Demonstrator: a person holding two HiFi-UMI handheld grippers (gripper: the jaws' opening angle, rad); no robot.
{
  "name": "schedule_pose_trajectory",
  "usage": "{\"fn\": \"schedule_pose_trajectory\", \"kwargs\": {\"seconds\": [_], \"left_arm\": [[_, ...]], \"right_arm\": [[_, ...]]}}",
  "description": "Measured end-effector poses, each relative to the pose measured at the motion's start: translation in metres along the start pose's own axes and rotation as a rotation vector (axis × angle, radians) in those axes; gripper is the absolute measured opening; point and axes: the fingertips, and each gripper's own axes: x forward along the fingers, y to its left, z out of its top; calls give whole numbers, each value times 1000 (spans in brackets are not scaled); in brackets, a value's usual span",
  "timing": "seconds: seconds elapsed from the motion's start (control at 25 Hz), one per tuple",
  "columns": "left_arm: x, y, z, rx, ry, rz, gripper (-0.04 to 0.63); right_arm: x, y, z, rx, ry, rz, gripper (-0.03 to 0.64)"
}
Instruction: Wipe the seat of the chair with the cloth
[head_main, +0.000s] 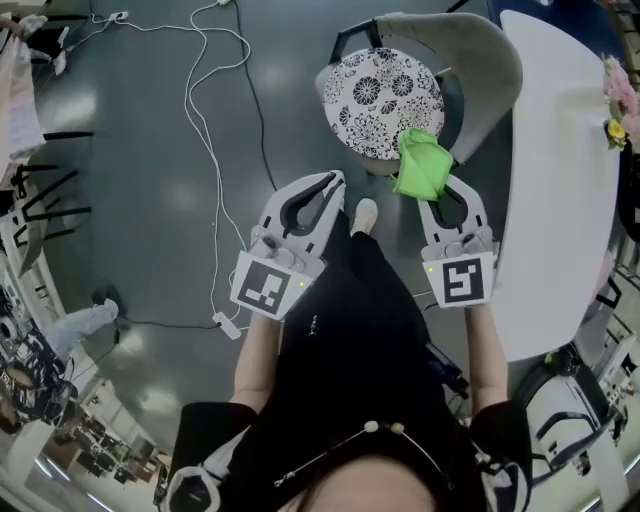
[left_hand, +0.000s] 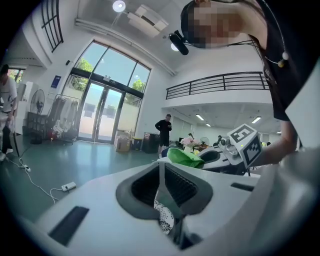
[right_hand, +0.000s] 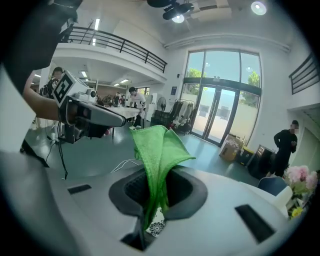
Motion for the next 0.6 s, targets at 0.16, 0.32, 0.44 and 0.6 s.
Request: {"fn": "schedule_pose_trajectory", "kwargs": {"seconds": [0.16,0.32,0.44,0.6], "left_arm": [[27,46,-8,-63,0,-18,25],[49,74,-13,-79,-5,-70,25],[61,86,-19,-83,10,-93,25],[79,100,-50,-98,75,-106,25]], "right_arm": [[76,-28,-9,13,59,18,52],[152,-49,-19,-40,75,67,52],[203,-60,-40,-77,117,113,52],[274,-68,-97,-113,217,160,52]]}}
